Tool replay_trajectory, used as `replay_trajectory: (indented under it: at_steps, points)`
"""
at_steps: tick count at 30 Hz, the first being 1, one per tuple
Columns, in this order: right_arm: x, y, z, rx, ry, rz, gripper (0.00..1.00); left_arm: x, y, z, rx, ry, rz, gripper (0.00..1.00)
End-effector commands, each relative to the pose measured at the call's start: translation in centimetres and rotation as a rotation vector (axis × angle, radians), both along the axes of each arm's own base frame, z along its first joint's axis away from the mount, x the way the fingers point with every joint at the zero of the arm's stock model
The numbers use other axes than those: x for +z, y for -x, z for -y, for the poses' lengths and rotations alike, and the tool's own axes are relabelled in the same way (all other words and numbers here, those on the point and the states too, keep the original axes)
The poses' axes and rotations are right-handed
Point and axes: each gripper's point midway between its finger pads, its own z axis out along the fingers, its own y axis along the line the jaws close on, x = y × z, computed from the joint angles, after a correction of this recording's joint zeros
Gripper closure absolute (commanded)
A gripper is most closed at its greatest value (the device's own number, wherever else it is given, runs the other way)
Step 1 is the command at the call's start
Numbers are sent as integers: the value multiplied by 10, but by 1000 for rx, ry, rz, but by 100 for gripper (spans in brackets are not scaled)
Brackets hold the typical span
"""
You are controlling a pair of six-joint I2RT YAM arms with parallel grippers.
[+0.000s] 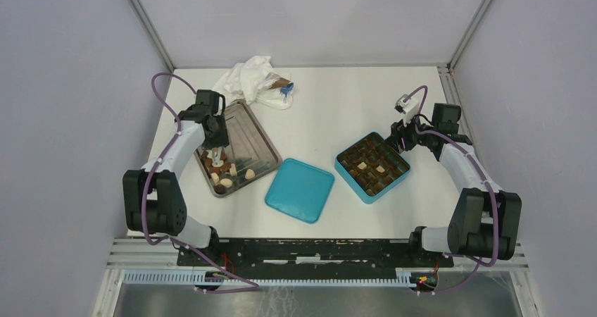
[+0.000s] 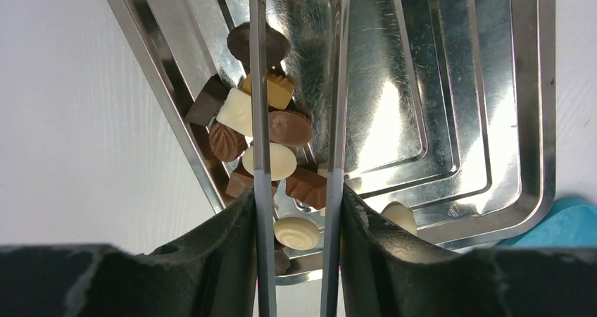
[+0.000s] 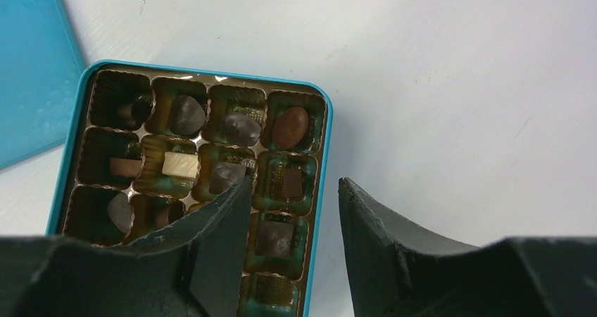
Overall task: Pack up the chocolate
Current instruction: Pick up the fake chocolate from the plate.
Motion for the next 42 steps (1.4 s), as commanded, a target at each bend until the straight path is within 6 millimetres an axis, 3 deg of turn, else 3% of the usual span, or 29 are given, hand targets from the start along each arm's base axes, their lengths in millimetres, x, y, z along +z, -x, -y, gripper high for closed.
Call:
replay_trajectory:
  at_steps: [1, 9, 22, 42]
  points:
    - [4, -3, -1, 18, -5, 22, 45, 41, -18, -9, -15, -46, 142, 54]
    - [3, -3, -2, 20, -8, 18, 45, 32, -17, -16, 7, -52, 108, 54]
    - [2, -2, -2, 24, -11, 14, 45, 9, -18, -10, -16, 3, 35, 53]
    - [3, -2, -3, 26, -11, 18, 45, 3, -15, 1, -44, 66, 12, 59]
